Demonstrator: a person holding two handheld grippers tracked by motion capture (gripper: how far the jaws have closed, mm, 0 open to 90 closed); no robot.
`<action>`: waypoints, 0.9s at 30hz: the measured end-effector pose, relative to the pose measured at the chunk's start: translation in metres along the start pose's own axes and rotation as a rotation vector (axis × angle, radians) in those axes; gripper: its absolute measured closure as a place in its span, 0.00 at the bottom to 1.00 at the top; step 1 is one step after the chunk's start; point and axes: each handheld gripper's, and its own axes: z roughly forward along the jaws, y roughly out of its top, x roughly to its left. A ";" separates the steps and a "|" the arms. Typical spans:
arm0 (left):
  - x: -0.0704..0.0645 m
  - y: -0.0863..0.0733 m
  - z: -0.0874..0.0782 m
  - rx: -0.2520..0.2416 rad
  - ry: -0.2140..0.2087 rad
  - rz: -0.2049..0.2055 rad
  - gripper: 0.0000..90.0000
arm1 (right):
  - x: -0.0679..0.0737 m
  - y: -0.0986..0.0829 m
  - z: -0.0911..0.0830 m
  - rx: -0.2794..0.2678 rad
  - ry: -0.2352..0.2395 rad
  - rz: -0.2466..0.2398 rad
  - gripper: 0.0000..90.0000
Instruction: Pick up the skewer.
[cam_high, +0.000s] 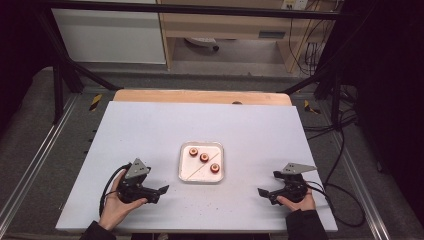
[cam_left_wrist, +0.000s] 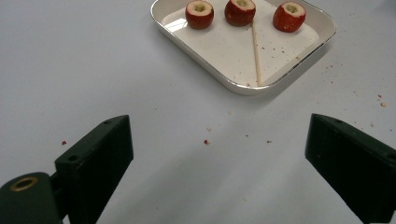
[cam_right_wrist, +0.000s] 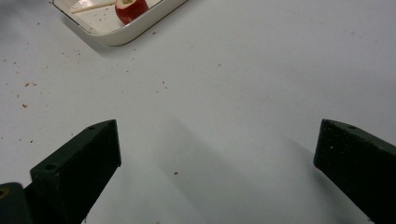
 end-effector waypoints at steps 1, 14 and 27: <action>0.000 0.001 0.000 -0.001 0.001 -0.001 0.09 | 0.000 0.000 0.000 0.001 0.000 0.000 0.01; -0.006 0.016 0.008 0.007 -0.003 0.006 0.09 | 0.000 0.000 0.000 0.002 -0.002 0.001 0.01; -0.017 0.034 0.025 0.024 -0.016 0.026 0.09 | 0.000 0.000 0.001 0.009 -0.002 -0.004 0.01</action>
